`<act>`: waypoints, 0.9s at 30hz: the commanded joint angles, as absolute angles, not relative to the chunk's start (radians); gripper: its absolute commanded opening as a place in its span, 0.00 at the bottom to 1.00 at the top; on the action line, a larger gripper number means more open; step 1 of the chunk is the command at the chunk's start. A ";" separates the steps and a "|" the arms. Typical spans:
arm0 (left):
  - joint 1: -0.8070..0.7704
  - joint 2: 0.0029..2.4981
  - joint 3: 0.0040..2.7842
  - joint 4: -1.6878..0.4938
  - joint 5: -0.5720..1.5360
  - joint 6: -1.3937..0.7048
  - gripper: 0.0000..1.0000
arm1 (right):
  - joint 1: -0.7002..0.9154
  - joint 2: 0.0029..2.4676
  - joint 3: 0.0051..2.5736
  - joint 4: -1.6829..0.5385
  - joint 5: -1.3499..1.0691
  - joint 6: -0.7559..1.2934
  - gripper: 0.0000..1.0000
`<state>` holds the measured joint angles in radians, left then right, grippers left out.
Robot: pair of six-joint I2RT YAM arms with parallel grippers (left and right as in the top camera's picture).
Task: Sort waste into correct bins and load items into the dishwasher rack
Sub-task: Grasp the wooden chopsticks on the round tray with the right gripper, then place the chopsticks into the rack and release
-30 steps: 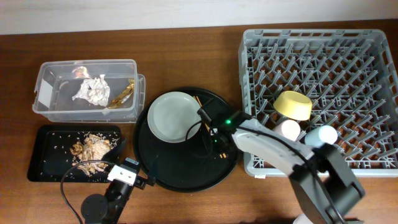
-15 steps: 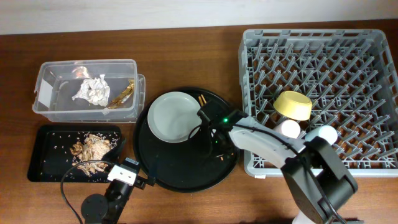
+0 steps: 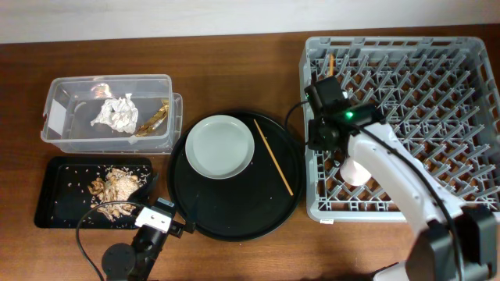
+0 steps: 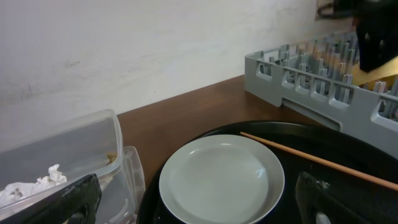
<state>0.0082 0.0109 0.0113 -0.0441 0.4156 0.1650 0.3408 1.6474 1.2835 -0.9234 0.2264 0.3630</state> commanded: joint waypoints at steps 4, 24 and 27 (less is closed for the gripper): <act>0.012 0.006 0.009 -0.050 0.426 0.174 0.99 | 0.581 1.617 1.271 -0.932 0.036 0.361 0.48; 0.012 0.006 0.009 -0.050 0.426 0.174 0.99 | 0.633 1.610 1.305 -0.942 0.235 0.424 0.04; 0.012 0.006 0.009 -0.050 0.426 0.174 0.99 | 0.505 1.464 1.308 -0.921 0.326 0.426 0.04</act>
<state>0.0082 0.0109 0.0113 -0.0441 0.4156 0.1650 0.5846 1.4761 1.3151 -0.9272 0.2558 0.4236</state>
